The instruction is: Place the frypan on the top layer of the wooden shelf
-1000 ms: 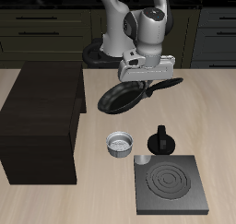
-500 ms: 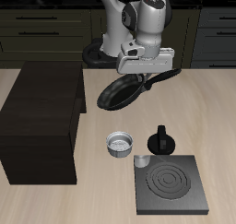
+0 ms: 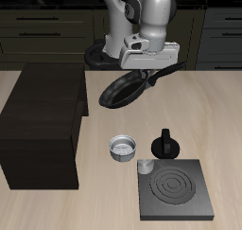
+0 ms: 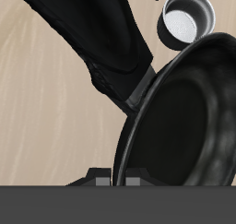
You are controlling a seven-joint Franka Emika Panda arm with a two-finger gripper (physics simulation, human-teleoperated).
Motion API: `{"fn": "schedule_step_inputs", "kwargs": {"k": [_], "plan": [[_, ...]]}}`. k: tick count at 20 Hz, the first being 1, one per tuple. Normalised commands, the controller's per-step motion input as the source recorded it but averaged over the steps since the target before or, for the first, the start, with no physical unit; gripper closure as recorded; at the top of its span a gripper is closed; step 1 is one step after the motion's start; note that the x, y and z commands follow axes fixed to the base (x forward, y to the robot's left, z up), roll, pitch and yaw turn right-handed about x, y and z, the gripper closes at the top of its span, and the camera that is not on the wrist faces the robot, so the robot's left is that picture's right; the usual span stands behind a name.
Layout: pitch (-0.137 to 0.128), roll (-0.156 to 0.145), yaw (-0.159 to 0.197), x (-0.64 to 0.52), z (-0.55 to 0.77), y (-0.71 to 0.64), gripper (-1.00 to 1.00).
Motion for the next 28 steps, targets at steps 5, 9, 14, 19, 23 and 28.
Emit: {"fn": "schedule_step_inputs", "kwargs": {"k": [5,9,14,19,23,28], "plan": [[-0.036,-0.022,0.002,0.09,0.26,0.02,1.00],[-0.035,-0.006,0.006,0.04,0.27,0.03,1.00],[-0.022,-0.004,-0.006,0.05,0.20,0.04,1.00],[0.026,0.005,-0.085,-0.04,0.21,-0.02,1.00],[-0.051,0.010,-0.032,-0.14,0.28,0.01,1.00],[-0.012,0.006,-0.023,-0.01,0.10,0.00,1.00]]}}
